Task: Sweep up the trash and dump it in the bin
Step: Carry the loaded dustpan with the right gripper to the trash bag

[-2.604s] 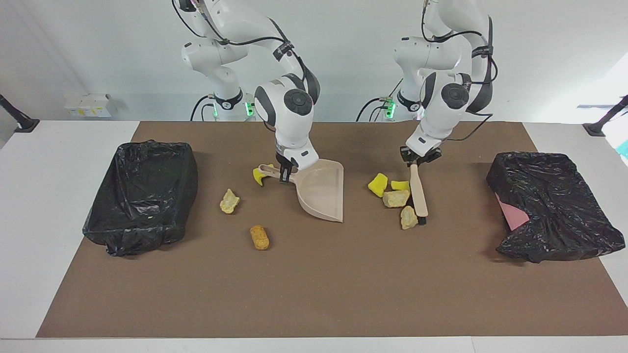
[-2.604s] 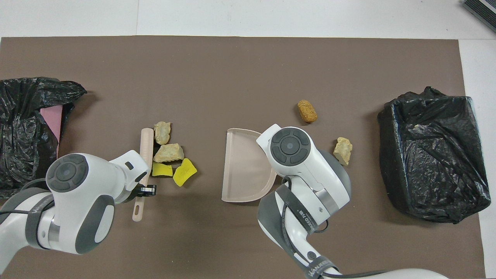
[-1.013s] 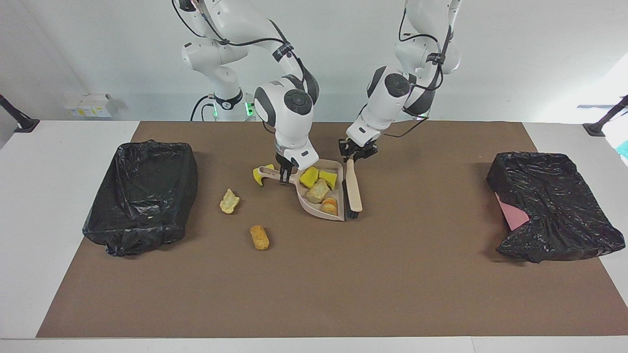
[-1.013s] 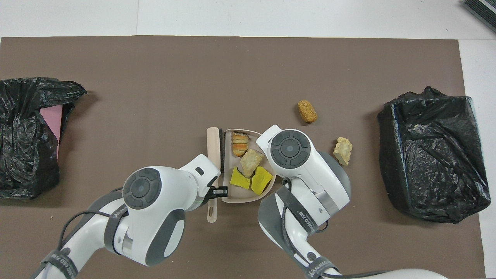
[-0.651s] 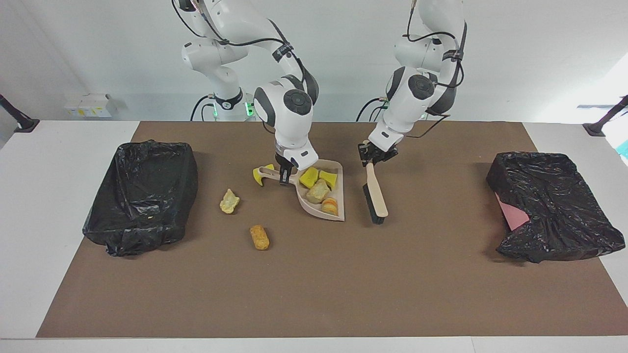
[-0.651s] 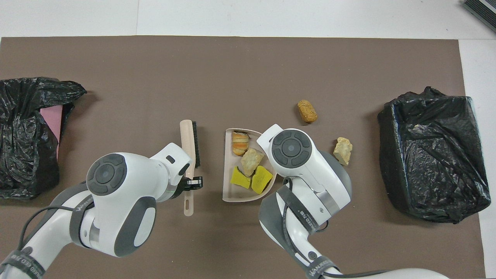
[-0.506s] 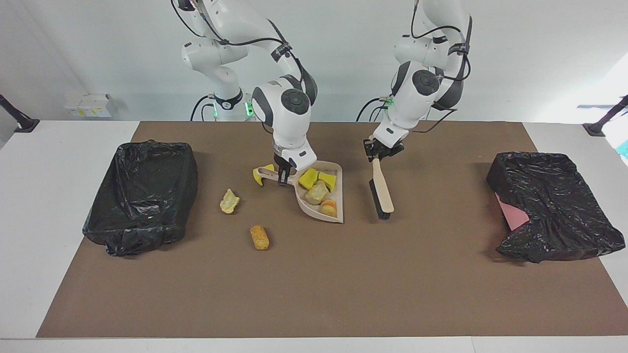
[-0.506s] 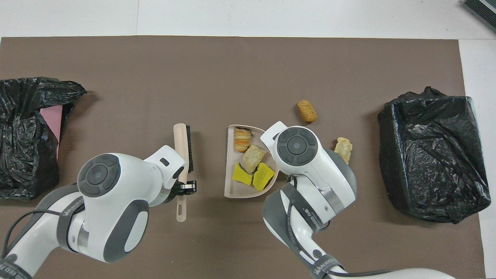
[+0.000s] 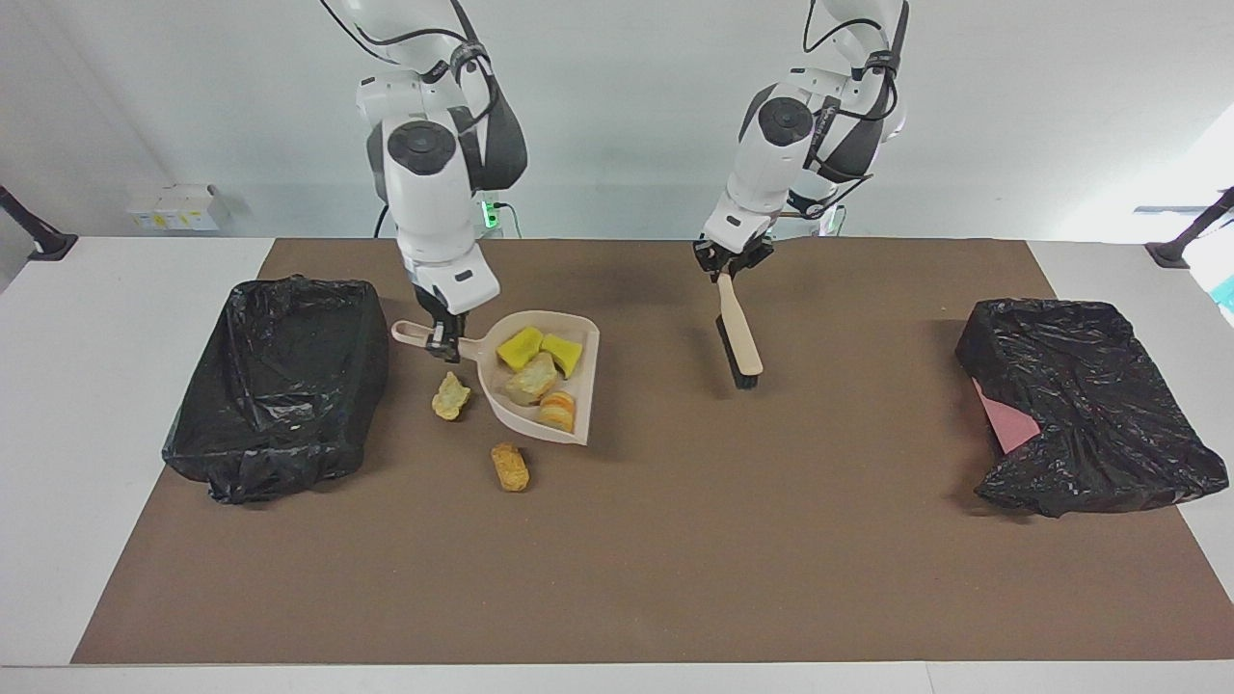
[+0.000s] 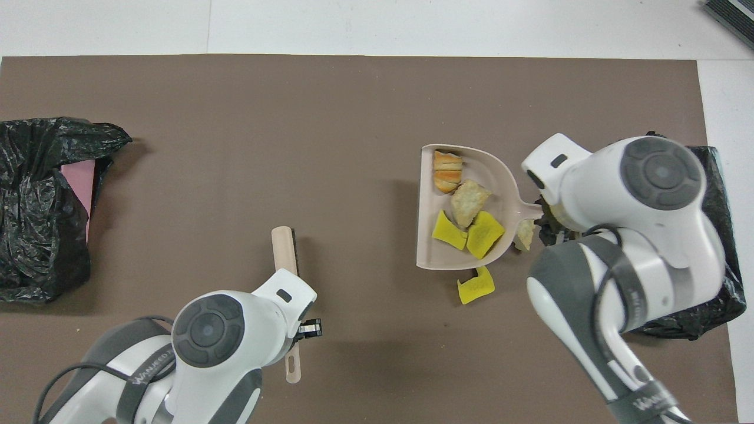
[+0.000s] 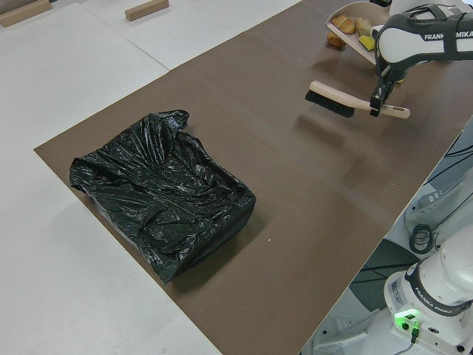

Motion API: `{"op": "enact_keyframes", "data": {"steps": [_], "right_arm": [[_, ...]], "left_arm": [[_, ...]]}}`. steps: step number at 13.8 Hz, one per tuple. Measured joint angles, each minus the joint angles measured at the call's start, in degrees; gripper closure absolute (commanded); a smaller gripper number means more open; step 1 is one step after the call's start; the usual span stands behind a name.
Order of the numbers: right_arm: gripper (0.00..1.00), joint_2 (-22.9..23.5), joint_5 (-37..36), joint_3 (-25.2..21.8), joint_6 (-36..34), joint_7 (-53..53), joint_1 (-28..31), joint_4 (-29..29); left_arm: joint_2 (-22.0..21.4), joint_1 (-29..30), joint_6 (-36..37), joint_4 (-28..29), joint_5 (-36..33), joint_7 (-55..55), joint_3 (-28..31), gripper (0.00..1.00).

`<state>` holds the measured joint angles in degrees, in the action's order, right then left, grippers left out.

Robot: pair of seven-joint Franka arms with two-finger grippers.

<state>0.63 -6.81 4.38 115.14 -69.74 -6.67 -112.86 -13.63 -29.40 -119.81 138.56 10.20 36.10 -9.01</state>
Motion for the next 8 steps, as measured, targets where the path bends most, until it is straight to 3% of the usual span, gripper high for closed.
{"op": "enact_keyframes", "data": {"steps": [6,7,8], "right_arm": [[1.0,-5.36,1.84,-0.63,-3.61,-23.87,19.43,-0.27],[1.0,-5.74,1.91,-0.79,-3.61,-28.78,22.91,-0.32],[1.0,-6.02,1.95,-1.0,-3.58,-33.67,26.3,-0.35]], "left_arm": [[-2.23,-10.98,-8.82,8.7,-0.04,14.7,-2.84,1.0],[-2.23,-13.06,-11.85,10.54,-0.04,16.77,-2.96,0.65],[-2.23,-14.41,-14.36,12.12,-0.04,18.18,-3.02,0.02]]}}
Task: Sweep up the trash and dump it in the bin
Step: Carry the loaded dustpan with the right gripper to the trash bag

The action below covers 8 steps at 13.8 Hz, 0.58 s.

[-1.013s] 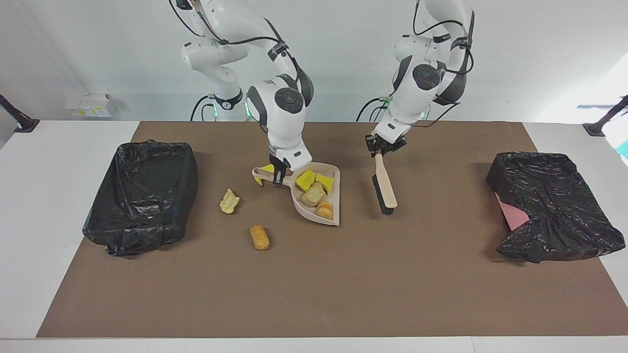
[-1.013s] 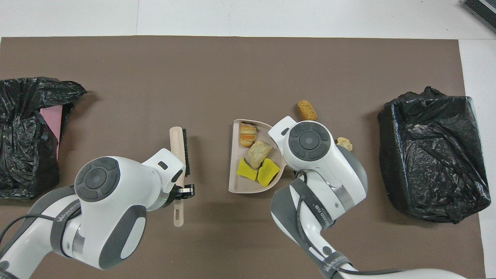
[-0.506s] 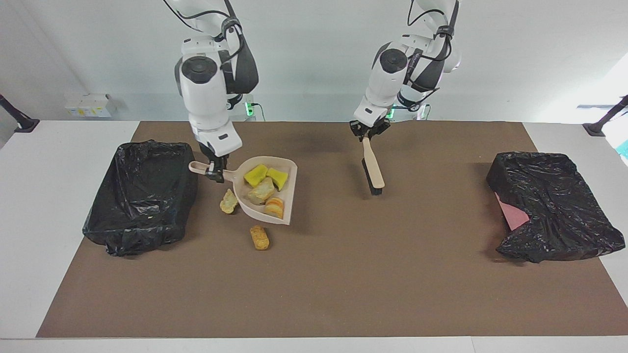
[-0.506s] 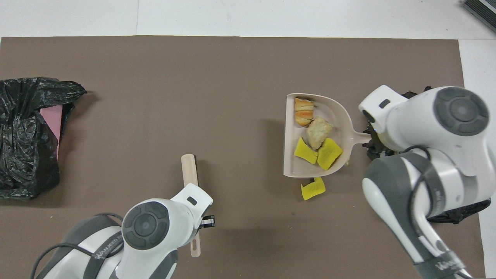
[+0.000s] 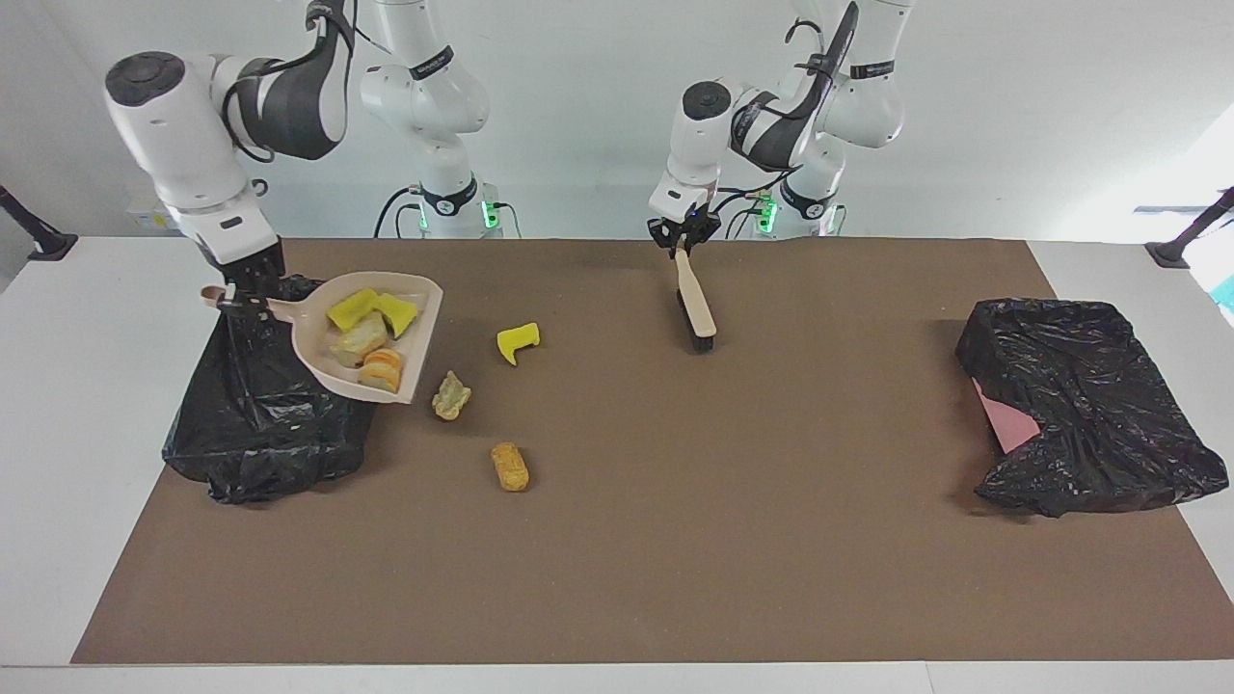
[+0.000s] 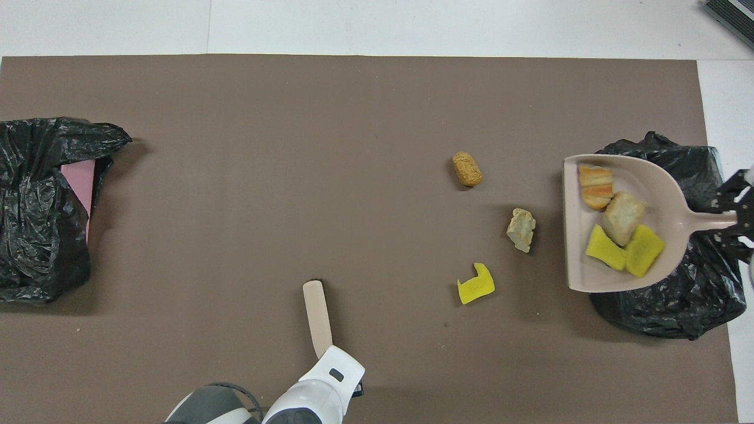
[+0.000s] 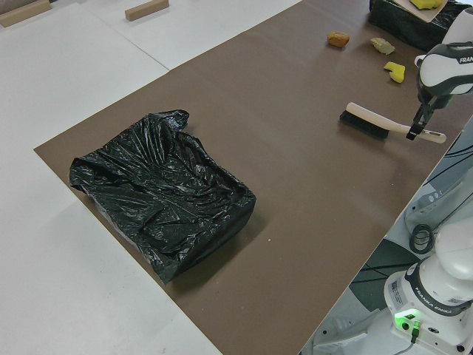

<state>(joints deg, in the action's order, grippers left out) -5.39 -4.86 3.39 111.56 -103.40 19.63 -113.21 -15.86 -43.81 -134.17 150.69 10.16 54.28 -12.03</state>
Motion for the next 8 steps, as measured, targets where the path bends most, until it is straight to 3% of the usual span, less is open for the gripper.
{"op": "enact_keyframes", "data": {"steps": [3,8], "right_arm": [[1.0,-0.32,-3.18,-0.5,2.47,-10.12,8.01,-0.05],[1.0,-0.32,-16.92,0.13,6.63,-8.2,7.12,-0.58]], "left_arm": [[0.04,0.06,-2.34,0.95,0.0,0.74,0.56,0.0],[2.15,10.02,-1.63,-5.75,-2.61,-4.78,1.3,0.0]]}}
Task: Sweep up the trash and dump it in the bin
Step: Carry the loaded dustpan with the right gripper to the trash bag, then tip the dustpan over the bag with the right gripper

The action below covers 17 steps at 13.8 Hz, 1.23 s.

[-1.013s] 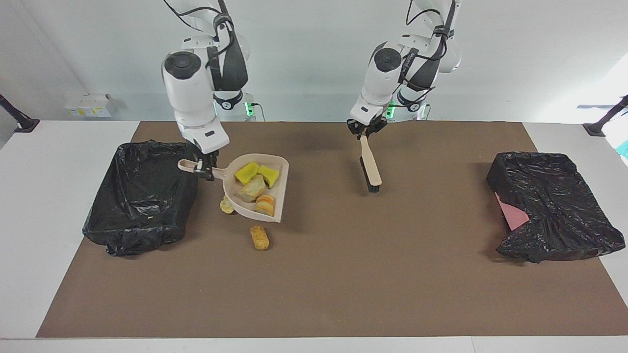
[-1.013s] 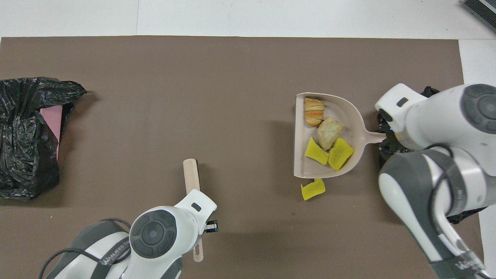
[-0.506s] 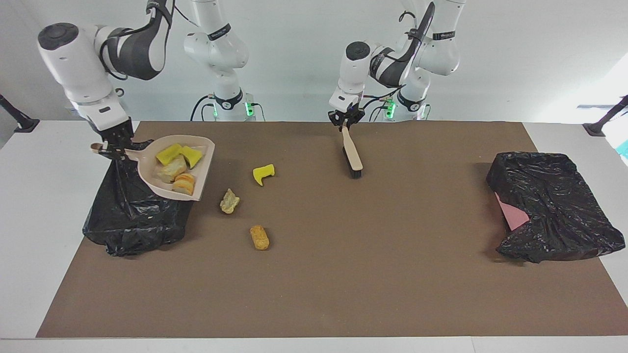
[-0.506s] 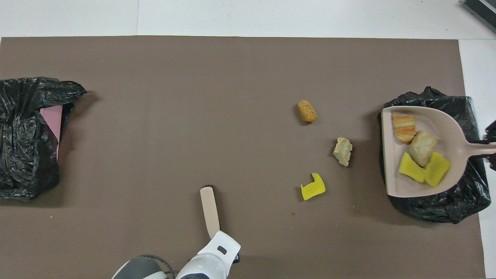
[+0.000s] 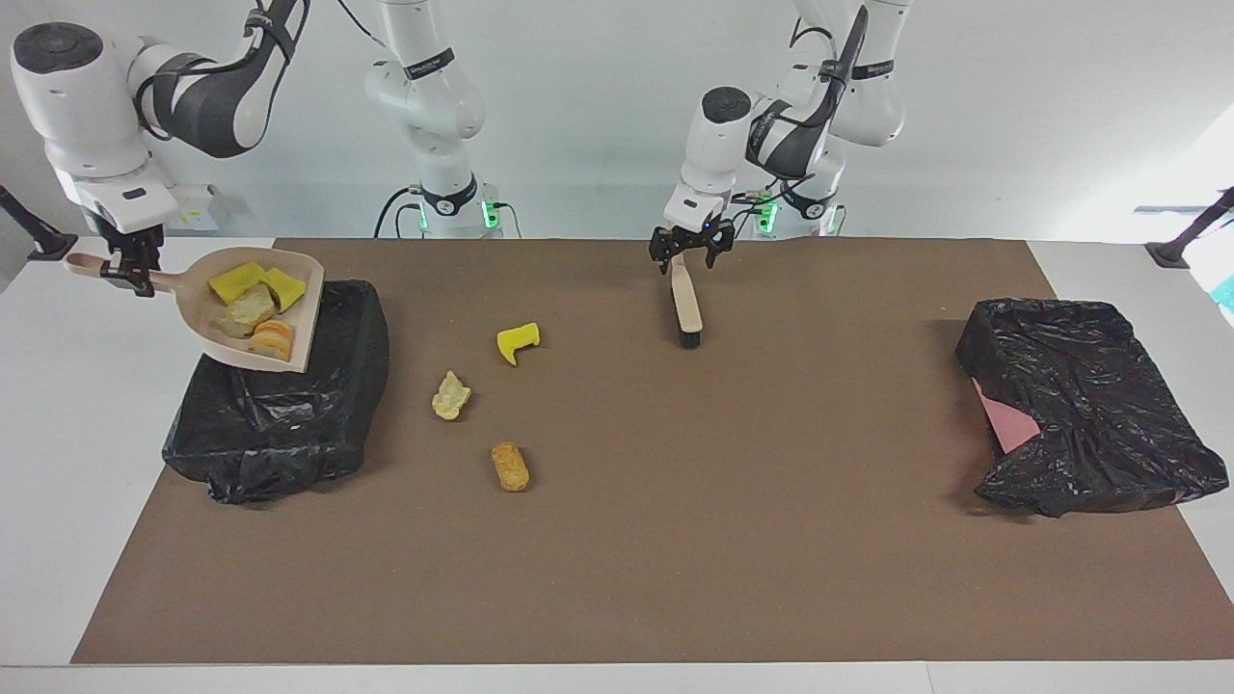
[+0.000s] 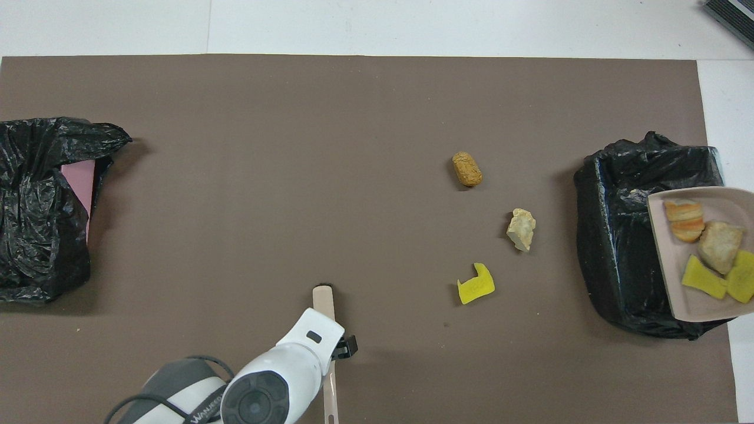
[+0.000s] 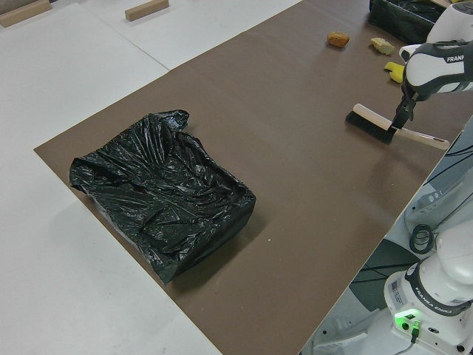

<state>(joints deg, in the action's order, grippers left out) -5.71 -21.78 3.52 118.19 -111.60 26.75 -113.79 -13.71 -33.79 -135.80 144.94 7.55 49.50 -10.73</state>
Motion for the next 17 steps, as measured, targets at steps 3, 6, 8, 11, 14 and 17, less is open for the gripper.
{"op": "enact_keyframes", "data": {"steps": [3,6,8,11,14,17], "right_arm": [[1.0,0.0,-8.25,0.22,0.04,8.17,-3.54,-0.45],[1.0,-0.29,-14.84,0.33,0.01,13.77,-7.63,-1.96],[1.0,-1.22,-20.34,0.4,-1.5,20.42,-10.27,-4.09],[1.0,-2.32,-25.87,0.44,-5.34,29.99,-13.19,-7.04],[1.0,-2.99,-29.29,0.62,-13.13,37.45,-17.46,-7.43],[1.0,-4.2,-31.32,1.24,-18.68,40.64,-21.36,-7.35]], "left_arm": [[5.12,6.69,0.69,-7.73,-1.27,-5.64,0.24,0.0],[12.04,12.45,4.05,-18.0,-3.34,-9.74,0.34,0.0],[15.86,15.7,8.37,-25.46,-3.59,-11.29,0.38,0.0],[19.51,20.37,13.32,-34.31,-3.73,-16.86,0.4,0.0],[19.89,25.93,19.0,-39.03,-3.73,-26.65,0.51,0.0],[19.81,30.49,26.82,-44.42,-3.72,-36.42,0.79,0.0]]}}
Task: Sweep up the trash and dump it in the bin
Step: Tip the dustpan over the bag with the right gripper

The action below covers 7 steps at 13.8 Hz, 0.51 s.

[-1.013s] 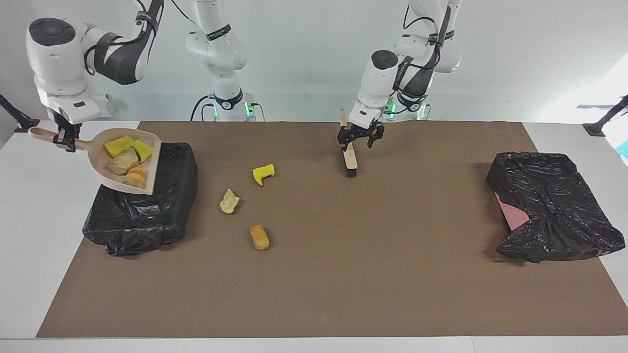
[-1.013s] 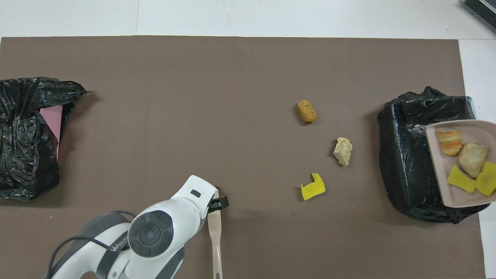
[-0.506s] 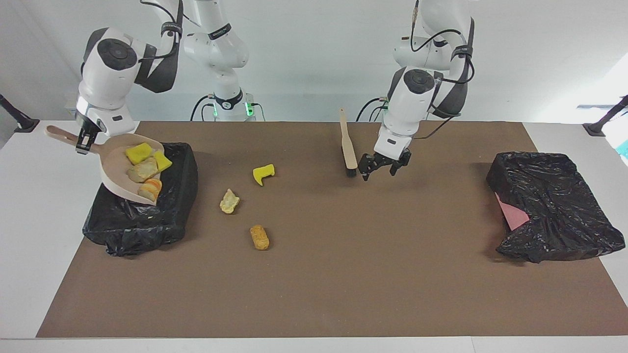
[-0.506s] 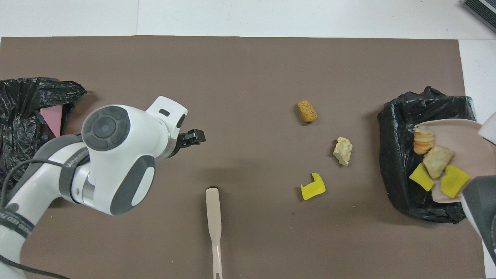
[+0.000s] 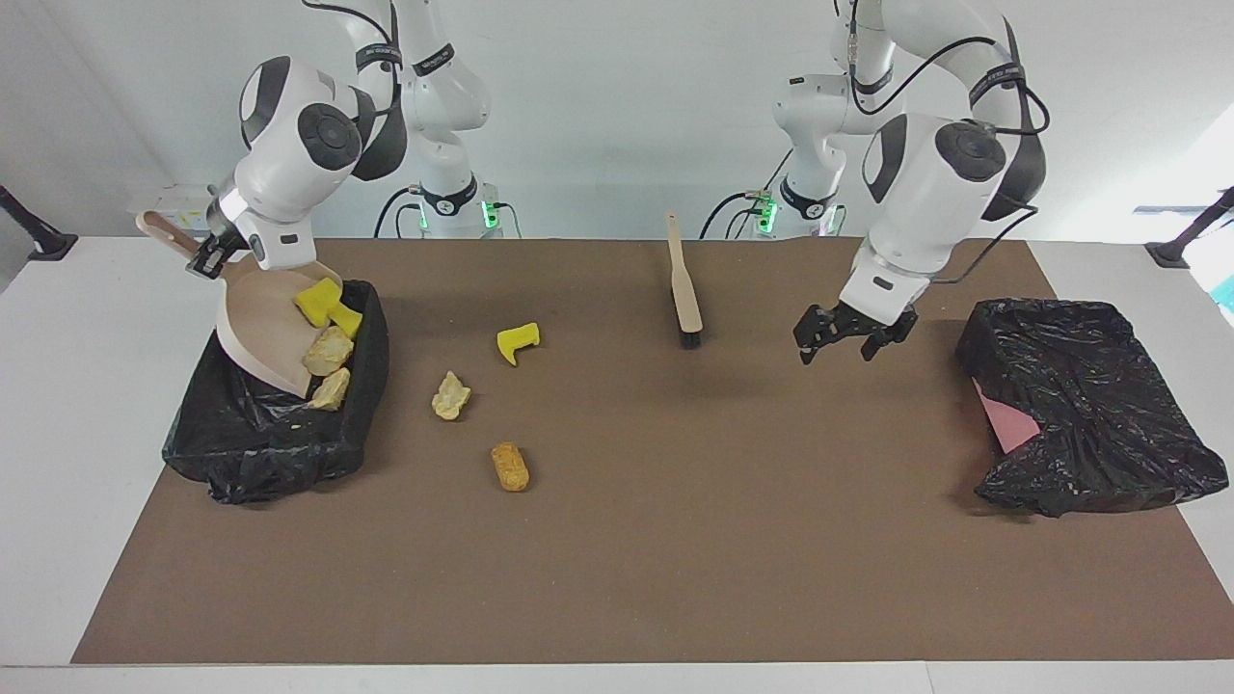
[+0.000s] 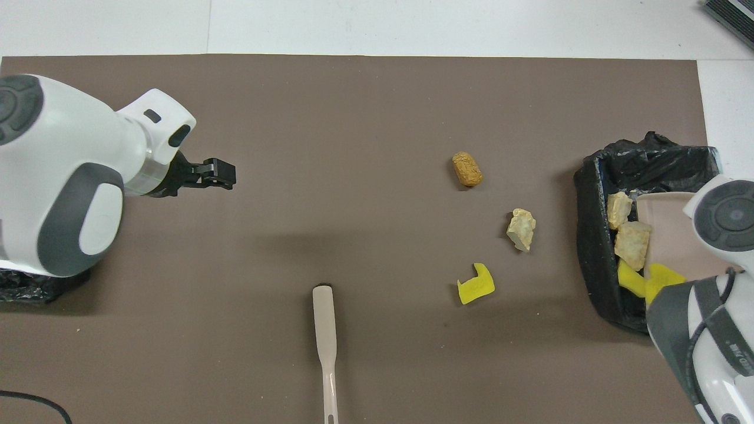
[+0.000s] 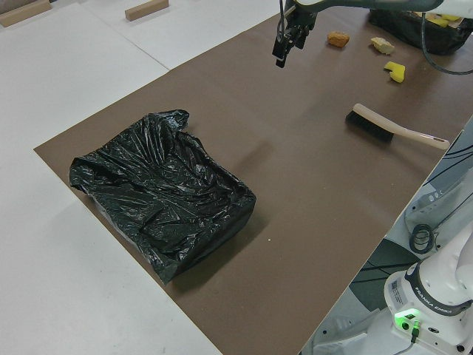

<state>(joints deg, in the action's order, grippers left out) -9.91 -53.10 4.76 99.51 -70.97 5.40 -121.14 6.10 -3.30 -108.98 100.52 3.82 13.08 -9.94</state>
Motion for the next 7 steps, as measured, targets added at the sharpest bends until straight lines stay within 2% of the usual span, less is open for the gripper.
{"op": "enact_keyframes", "data": {"steps": [4,7], "right_arm": [[1.0,-1.02,-5.99,-0.31,-3.54,0.01,0.13,1.58],[1.0,-1.25,-8.0,-0.25,-5.33,0.01,0.15,2.02]], "left_arm": [[-0.08,6.09,8.87,-5.54,-0.04,-7.87,0.31,0.0],[-0.3,7.82,16.46,-10.01,-1.16,-10.79,0.49,0.0]]}}
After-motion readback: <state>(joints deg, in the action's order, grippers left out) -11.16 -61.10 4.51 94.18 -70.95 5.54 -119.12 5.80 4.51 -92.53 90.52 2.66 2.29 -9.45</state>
